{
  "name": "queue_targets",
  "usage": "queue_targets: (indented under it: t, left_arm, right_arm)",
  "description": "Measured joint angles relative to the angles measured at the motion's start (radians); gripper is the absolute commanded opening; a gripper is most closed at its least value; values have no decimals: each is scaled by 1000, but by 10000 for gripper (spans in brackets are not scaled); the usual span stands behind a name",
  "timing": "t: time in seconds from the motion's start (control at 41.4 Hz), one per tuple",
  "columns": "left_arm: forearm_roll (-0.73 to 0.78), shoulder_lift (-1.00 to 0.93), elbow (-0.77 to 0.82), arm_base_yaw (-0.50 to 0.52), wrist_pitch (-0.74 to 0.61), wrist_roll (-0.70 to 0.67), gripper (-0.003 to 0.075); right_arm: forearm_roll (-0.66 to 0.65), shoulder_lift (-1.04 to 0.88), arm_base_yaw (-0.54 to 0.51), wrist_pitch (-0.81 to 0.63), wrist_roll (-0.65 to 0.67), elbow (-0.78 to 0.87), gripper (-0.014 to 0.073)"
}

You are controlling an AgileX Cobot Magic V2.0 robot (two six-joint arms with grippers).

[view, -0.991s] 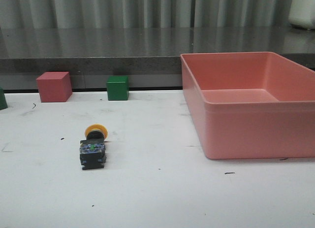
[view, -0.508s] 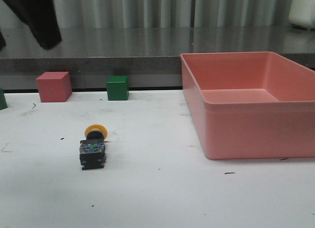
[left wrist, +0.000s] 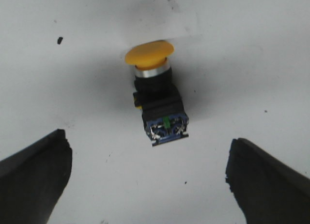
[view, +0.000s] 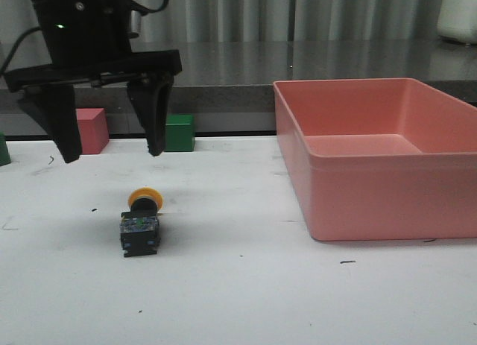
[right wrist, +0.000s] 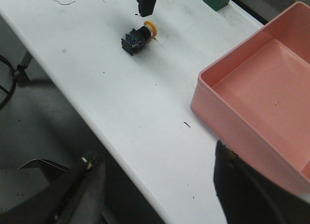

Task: Place and stand button with both arms
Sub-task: 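Lower the left gripper over the button and grasp its black body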

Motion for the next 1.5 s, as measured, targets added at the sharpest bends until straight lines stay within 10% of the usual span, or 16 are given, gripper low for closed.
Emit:
queue_targets:
  t: [0.87, 1.208, 1.498]
  left_arm:
    - [0, 268, -119, 0, -4, -53, 617]
    - [2, 276, -120, 0, -5, -53, 226]
    - [12, 279, -168, 0, -6, -42, 118]
  right_arm:
    - [0, 0, 0, 1, 0, 0, 498]
    - [0, 0, 0, 1, 0, 0, 498]
    - [0, 0, 0, 1, 0, 0, 498]
